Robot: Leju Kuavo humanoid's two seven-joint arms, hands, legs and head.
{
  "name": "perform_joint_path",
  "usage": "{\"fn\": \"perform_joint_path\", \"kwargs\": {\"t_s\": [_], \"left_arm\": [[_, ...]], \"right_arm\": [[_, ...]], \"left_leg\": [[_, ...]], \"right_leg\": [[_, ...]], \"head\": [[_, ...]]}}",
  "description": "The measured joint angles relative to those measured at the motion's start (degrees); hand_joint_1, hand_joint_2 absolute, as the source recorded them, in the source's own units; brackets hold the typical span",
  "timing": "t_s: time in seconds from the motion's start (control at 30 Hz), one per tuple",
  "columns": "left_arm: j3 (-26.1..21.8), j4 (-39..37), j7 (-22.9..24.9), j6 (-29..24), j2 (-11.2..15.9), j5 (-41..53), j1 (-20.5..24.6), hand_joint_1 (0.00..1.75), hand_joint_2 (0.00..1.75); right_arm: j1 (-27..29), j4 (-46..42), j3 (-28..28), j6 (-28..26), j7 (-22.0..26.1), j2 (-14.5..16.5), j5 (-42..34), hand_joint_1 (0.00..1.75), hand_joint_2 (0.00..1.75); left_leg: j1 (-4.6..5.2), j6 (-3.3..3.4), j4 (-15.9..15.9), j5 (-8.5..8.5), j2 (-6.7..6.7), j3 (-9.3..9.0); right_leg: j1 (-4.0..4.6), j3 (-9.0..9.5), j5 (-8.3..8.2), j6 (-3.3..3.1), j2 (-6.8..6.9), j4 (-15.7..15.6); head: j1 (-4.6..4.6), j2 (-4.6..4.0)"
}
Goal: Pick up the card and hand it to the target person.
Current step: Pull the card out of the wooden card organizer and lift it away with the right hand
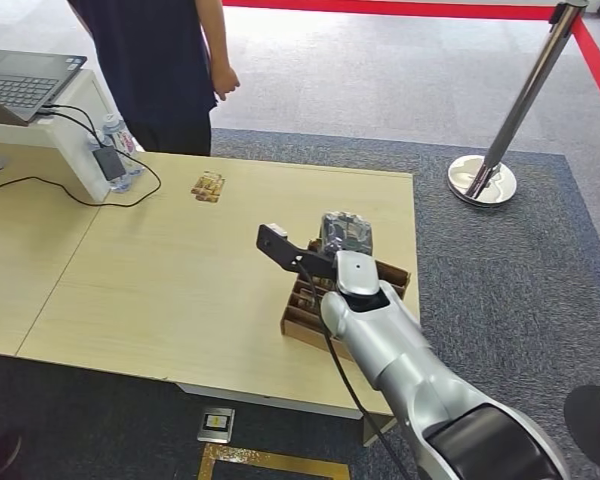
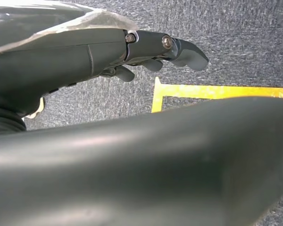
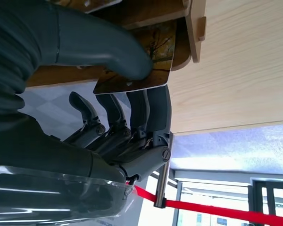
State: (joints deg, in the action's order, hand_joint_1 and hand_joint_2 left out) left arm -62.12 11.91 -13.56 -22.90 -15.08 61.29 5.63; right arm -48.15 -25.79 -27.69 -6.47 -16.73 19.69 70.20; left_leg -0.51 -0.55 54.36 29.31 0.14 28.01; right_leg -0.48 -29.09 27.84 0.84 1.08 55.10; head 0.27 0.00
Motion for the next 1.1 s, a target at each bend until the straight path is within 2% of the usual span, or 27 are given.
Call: {"fn": "perform_joint_path", "kwargs": {"t_s": [0.23,0.57,0.83,1.1], "left_arm": [[0.00,0.00,-0.04,-0.01,-0.02,0.00,0.04,0.00,0.00],[0.00,0.00,-0.04,-0.01,-0.01,-0.06,0.04,0.00,0.00],[0.00,0.00,-0.04,-0.38,-0.01,-0.40,0.04,0.00,0.00],[0.00,0.00,-0.37,-0.62,-0.03,-0.60,0.03,0.00,0.00]], "right_arm": [[-0.07,-0.12,0.05,-0.11,0.79,0.39,-0.05,1.48,1.75],[0.02,-0.25,0.06,-0.08,1.86,0.42,-0.16,1.75,1.75],[0.17,-3.13,-0.05,-0.11,3.29,0.60,-2.07,1.75,1.75],[1.19,-10.65,-0.29,0.55,5.60,0.88,-4.03,1.75,1.75]], "left_leg": [[0.00,0.00,0.00,0.00,0.00,0.00],[0.00,0.00,0.00,0.00,0.00,0.00],[0.00,0.00,0.00,-0.01,0.00,0.00],[0.00,0.00,0.00,-0.01,0.00,0.00]], "right_leg": [[0.00,0.01,0.00,0.00,0.00,0.00],[0.00,0.01,0.00,0.00,0.00,0.00],[0.00,0.01,0.00,0.00,0.00,0.01],[0.00,0.00,0.00,0.00,0.00,0.01]], "head": [[0.00,0.00],[-0.01,0.00],[0.01,0.00],[0.01,0.00]]}}
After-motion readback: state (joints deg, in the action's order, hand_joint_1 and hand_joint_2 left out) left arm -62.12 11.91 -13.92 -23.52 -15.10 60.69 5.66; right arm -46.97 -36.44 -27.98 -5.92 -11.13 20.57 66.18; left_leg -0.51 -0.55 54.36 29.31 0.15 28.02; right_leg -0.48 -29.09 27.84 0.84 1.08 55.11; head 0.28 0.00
